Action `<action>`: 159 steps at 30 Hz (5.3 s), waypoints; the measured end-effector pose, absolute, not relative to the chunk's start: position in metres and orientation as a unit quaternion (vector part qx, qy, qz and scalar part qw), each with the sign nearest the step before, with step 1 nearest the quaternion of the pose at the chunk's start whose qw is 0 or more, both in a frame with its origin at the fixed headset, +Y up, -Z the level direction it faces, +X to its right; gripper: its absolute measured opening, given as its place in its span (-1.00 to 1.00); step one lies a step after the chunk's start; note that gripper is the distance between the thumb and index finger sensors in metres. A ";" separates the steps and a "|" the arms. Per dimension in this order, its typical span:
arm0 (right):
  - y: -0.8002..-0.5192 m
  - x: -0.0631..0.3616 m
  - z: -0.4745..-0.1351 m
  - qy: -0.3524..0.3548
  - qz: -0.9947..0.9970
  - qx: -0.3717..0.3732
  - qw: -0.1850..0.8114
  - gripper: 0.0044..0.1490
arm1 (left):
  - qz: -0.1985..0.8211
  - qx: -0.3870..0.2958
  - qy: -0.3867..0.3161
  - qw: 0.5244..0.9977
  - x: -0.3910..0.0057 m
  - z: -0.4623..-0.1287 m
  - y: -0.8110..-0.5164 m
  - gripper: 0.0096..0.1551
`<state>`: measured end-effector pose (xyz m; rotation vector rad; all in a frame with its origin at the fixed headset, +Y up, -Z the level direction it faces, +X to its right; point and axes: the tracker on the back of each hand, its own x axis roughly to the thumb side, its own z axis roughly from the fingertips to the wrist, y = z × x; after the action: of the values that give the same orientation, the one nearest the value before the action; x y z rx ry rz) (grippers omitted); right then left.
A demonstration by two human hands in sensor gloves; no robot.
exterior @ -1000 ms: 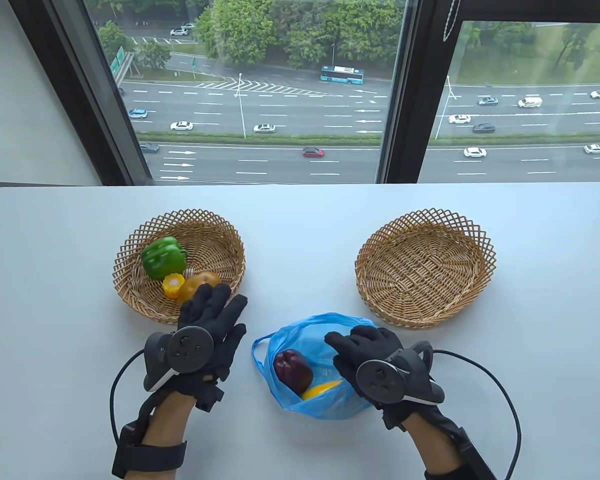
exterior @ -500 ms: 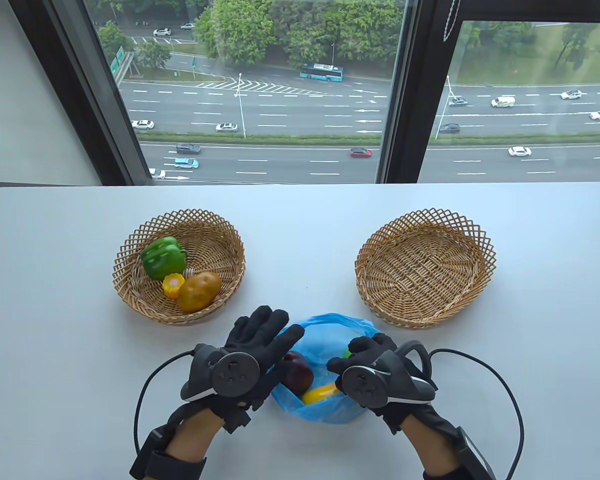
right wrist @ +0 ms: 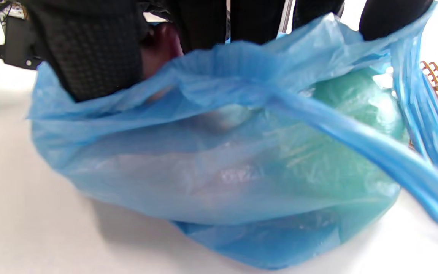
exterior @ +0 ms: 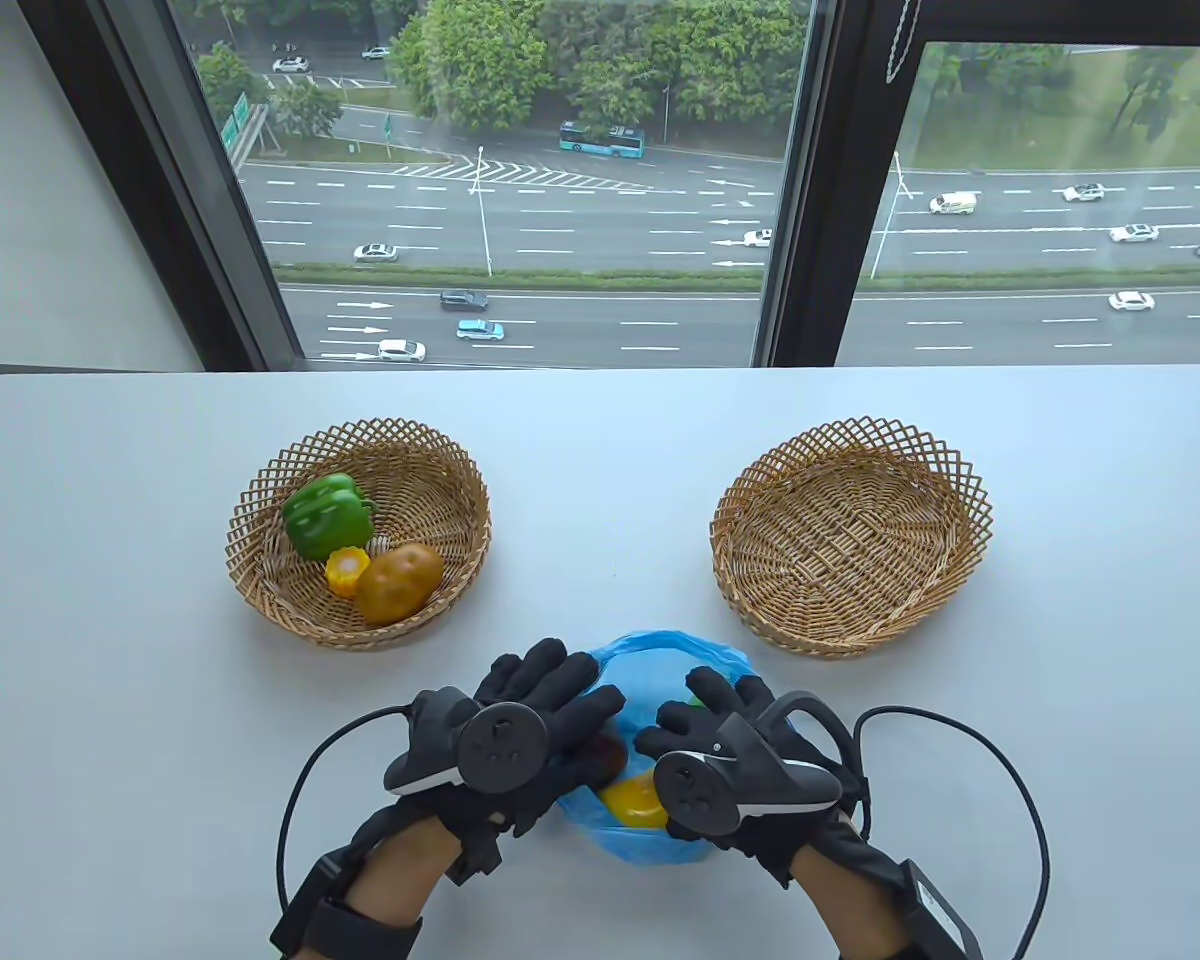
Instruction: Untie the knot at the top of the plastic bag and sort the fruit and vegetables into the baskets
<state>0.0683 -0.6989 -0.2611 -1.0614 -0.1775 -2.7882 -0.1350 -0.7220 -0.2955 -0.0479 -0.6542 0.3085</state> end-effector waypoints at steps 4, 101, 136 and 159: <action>-0.709 0.059 -0.259 -0.076 -0.927 -0.346 0.123 0.26 | 0.169 -0.038 -0.312 0.934 -0.137 -0.298 -0.724 -0.20; -0.714 0.207 -0.335 0.185 -0.970 -0.100 -0.120 -0.16 | 0.258 0.018 -0.251 0.933 -0.186 -0.310 -0.708 -0.11; -0.689 0.176 -0.312 0.177 -0.958 -0.160 -0.161 -0.10 | 0.238 0.027 -0.243 0.940 -0.191 -0.311 -0.705 -0.10; -0.712 0.027 -0.253 0.056 -0.915 -0.399 -0.016 -0.06 | 0.228 0.002 -0.207 0.951 -0.196 -0.315 -0.706 0.04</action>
<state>0.0271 -0.7117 -0.2534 -1.2659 0.1786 -2.9055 -0.1964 -0.7060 -0.3146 0.0031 -0.4213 0.4629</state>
